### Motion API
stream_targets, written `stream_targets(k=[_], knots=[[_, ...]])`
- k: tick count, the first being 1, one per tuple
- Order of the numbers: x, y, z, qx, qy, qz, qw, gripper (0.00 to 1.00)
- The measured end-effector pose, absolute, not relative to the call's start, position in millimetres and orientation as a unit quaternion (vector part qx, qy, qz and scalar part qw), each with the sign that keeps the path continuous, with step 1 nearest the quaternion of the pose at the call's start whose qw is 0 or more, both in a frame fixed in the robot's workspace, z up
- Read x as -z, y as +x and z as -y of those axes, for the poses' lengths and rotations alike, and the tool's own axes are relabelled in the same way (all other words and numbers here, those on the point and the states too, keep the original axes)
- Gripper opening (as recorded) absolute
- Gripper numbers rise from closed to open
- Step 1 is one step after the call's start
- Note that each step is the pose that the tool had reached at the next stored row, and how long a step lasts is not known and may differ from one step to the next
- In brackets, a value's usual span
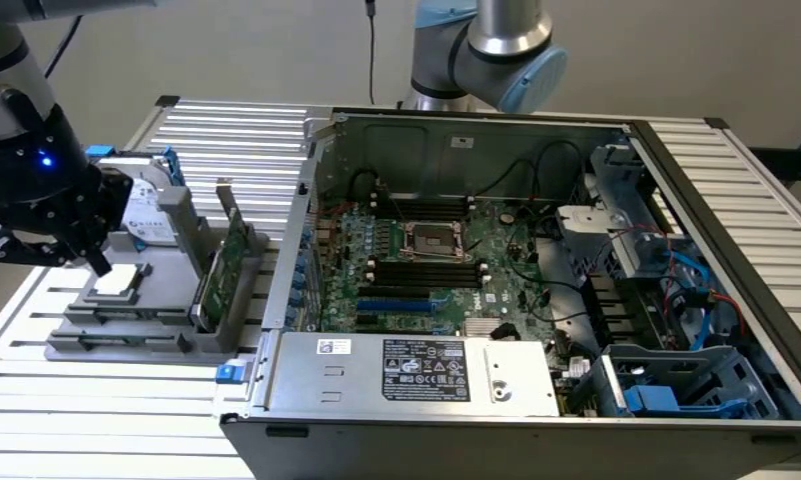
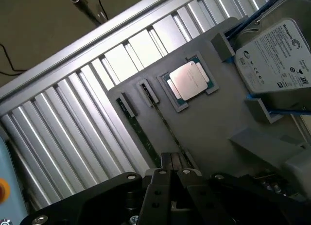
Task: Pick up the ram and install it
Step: 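Pick up the ram and move it above insertion slot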
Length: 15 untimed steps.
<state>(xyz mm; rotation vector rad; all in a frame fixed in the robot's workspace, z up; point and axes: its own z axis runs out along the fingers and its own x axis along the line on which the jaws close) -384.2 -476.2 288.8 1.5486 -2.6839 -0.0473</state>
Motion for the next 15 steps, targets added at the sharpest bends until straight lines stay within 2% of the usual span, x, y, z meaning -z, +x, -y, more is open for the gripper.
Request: stream_targets(k=[9,15], knots=[[-288.5,-384.2,476.3,0.004,0.569,0.822,0.006,0.11],[-287.3,-384.2,476.3,0.002,0.613,0.79,0.005,0.11]])
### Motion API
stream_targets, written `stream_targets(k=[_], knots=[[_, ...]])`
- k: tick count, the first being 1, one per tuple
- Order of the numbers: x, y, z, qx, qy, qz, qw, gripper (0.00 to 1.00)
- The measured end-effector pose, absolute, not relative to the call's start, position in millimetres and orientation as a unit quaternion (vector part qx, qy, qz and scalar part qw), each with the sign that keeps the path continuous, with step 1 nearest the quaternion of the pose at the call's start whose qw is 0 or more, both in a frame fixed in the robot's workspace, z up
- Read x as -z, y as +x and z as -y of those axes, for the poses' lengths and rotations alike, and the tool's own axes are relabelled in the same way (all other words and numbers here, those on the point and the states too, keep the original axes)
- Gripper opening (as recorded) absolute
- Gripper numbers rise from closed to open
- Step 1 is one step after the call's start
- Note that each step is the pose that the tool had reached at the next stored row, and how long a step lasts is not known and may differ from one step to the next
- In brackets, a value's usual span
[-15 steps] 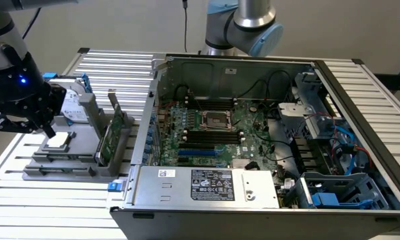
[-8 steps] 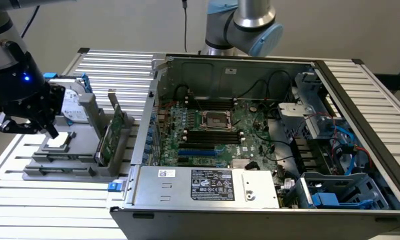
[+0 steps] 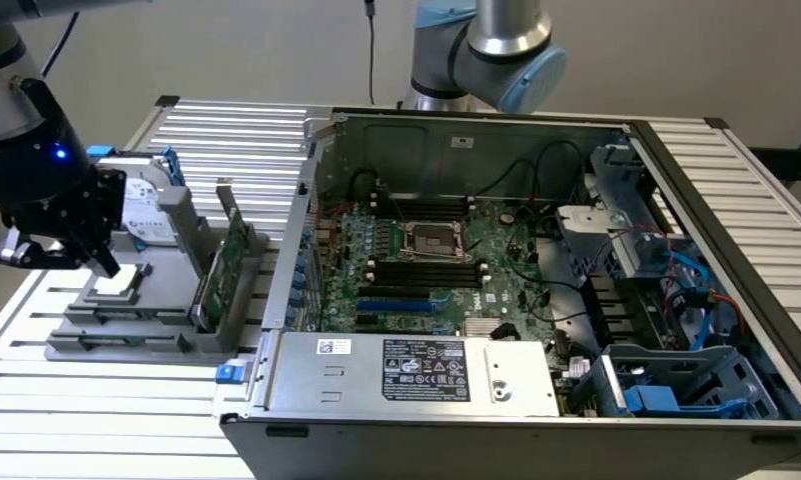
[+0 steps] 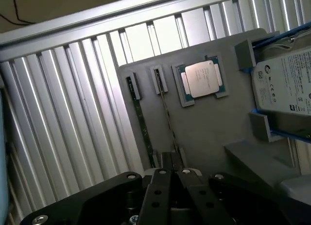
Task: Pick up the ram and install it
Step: 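Pick up the ram and move it above insertion slot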
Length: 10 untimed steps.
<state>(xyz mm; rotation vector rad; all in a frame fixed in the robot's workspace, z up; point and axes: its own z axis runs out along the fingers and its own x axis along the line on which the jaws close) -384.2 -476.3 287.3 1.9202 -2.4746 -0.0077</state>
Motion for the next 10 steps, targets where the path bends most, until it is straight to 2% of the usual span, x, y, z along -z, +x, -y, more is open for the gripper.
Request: stream_targets(k=[10], knots=[[-286.4,-384.2,476.3,-0.004,0.667,0.745,0.01,0.11]])
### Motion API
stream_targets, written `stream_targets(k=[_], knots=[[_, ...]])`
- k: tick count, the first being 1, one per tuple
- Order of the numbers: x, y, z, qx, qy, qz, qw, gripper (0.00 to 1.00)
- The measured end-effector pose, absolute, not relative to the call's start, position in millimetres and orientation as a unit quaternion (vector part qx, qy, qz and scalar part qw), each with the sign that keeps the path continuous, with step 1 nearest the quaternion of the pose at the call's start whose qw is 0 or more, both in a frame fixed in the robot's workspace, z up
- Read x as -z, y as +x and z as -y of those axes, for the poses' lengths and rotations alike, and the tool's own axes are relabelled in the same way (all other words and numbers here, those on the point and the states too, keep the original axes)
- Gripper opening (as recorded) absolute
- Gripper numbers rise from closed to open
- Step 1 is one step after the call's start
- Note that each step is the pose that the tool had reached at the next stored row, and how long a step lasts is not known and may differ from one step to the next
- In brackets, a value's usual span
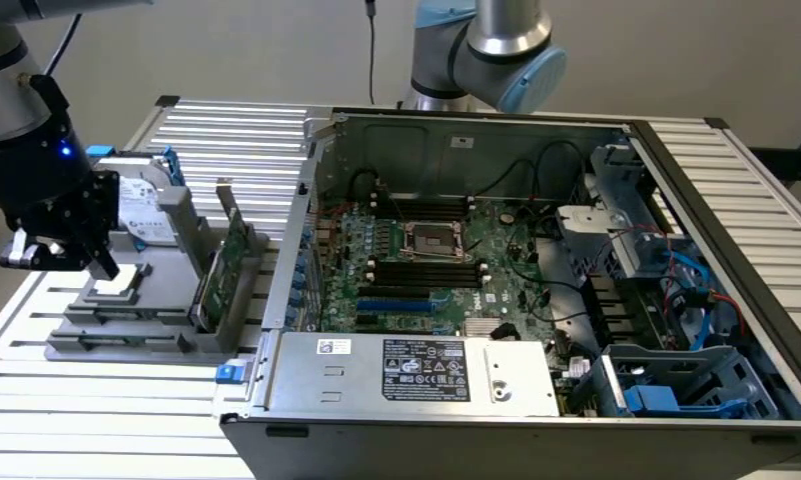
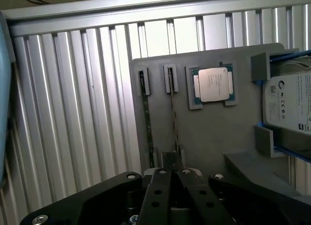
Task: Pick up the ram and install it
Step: 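Pick up the ram and move it above insertion slot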
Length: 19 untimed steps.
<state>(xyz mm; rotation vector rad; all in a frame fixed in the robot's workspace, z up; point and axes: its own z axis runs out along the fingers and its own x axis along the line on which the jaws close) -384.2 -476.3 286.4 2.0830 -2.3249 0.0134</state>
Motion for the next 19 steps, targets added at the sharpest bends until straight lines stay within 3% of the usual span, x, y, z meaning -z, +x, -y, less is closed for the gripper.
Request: stream_targets(k=[8,10,12,13,19], knots=[[-285,-390,477,-0.007,0.677,0.736,0.012,0.12],[-284,-391,477,-0.007,0.679,0.734,0.012,0.24],[-283,-392,477,-0.008,0.68,0.733,0.013,0.24],[-282,-393,477,-0.008,0.681,0.732,0.013,0.31],[-276,-395,483,-0.009,0.681,0.732,0.014,0.31]])
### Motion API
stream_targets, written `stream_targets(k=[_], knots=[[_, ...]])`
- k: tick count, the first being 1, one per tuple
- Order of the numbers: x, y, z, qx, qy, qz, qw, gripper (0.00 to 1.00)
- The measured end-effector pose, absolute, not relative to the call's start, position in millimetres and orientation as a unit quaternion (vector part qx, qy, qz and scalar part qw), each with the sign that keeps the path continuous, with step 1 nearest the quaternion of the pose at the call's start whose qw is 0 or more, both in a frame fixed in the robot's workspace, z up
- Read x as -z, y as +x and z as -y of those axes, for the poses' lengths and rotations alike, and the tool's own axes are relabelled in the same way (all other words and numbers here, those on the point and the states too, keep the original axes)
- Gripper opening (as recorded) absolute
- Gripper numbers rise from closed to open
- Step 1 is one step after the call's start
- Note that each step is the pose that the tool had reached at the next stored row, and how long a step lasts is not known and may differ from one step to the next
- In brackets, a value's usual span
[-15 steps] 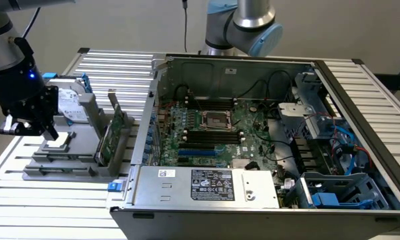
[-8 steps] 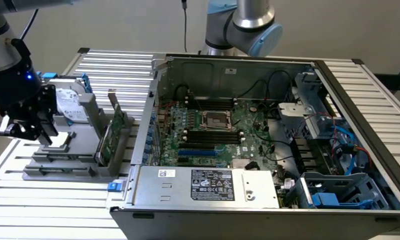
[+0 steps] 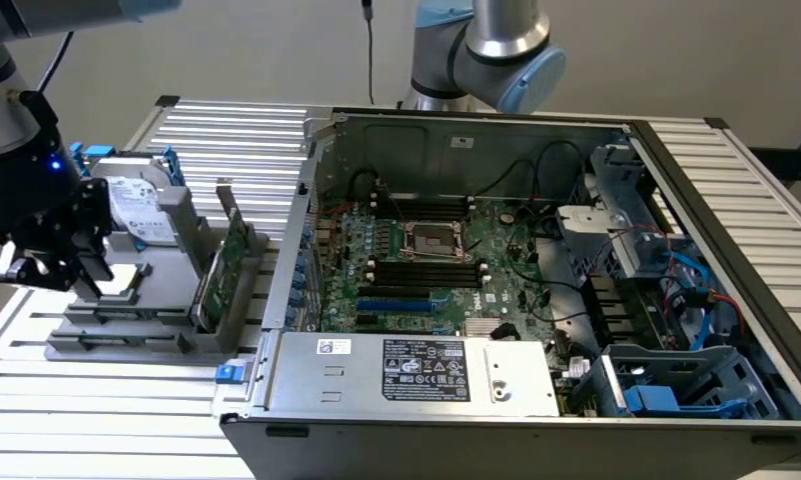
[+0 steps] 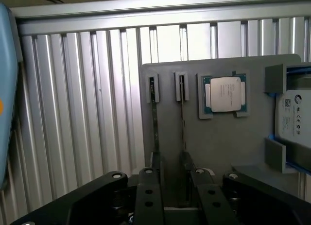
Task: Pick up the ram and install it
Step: 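Pick up the ram and move it above insertion slot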
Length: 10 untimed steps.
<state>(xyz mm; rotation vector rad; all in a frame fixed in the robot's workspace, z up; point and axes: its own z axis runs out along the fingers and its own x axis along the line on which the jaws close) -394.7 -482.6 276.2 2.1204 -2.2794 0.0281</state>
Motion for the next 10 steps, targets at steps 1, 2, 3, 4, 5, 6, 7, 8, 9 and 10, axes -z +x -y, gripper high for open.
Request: stream_targets(k=[1,2,3,4,5,6,7,8,9,10], knots=[[-275,-395,484,-0.009,0.681,0.732,0.014,0.31],[-273,-395,486,-0.009,0.681,0.732,0.014,0.31],[-271,-395,488,-0.009,0.681,0.732,0.014,0.31],[-270,-395,489,-0.009,0.682,0.732,0.014,0.31],[-268,-395,491,-0.009,0.682,0.731,0.014,0.31],[-266,-395,493,-0.009,0.683,0.731,0.014,0.31],[-264,-395,494,-0.009,0.683,0.73,0.014,0.31],[-262,-395,495,-0.009,0.684,0.729,0.014,0.31],[-260,-395,496,-0.009,0.685,0.728,0.014,0.31],[-258,-395,497,-0.009,0.686,0.727,0.014,0.31]])
